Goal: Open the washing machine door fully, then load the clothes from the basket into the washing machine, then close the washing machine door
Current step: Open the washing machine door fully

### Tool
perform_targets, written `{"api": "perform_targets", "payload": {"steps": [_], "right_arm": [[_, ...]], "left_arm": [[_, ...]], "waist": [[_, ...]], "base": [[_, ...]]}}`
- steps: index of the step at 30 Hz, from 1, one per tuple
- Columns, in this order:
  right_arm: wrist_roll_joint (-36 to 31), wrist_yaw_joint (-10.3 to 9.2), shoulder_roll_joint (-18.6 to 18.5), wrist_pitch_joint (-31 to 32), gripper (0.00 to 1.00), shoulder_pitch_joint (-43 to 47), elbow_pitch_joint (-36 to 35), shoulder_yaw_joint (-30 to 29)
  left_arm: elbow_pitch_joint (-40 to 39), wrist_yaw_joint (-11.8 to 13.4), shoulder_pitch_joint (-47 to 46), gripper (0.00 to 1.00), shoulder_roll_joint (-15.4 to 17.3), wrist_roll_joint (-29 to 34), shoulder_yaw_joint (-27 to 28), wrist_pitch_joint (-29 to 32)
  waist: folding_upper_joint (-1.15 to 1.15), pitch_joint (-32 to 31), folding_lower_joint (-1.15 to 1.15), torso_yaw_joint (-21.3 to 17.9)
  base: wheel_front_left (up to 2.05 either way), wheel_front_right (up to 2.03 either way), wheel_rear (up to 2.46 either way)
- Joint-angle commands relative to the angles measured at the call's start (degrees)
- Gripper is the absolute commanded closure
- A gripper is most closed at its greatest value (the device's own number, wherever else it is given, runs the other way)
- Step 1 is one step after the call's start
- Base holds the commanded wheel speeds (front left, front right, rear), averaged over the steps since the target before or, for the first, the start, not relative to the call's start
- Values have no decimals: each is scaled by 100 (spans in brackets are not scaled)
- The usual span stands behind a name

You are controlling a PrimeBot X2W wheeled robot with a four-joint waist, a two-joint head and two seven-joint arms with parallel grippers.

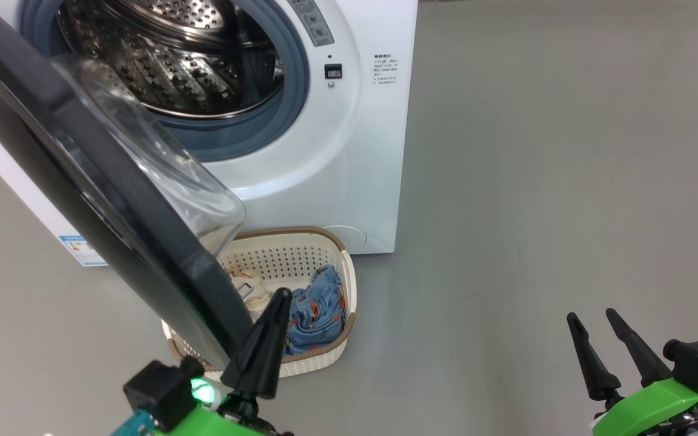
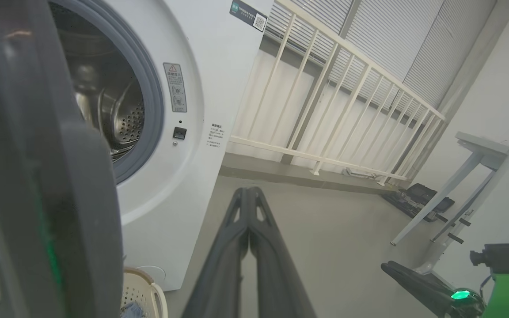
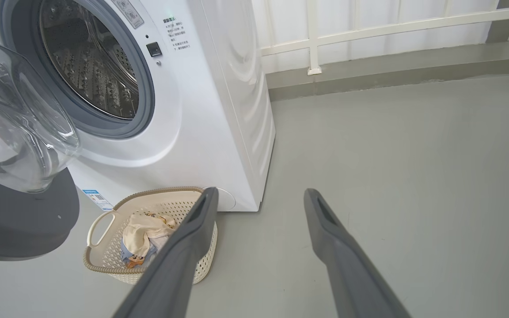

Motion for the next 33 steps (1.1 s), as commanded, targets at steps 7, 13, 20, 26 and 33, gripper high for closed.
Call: {"api": "perform_targets", "payload": {"steps": [7,13,20,26,33], "right_arm": [[-42,9,-85,-71,0,-134,-160,49],[-69,9,-75,-71,0,-127,-181,37],[-77,9,-74,-71,0,-104,-181,27],[-74,9,-86,-71,0,-62,-181,30],[-85,9,-110,-71,0,-49,-193,36]], "left_arm": [[727,-10,-587,100,53,-296,332,-81],[1122,-10,-773,100,-11,-415,525,-84],[1344,-10,-836,100,-33,-500,608,-84],[1395,-10,-779,100,-26,-527,694,-85],[1426,-10,-636,100,3,-547,843,-85]], "waist": [[0,41,0,14],[0,57,0,32],[0,20,0,61],[0,-40,0,119],[0,-86,0,224]], "base": [[0,0,0],[0,0,0],[0,0,0],[0,0,0],[0,0,0]]}}
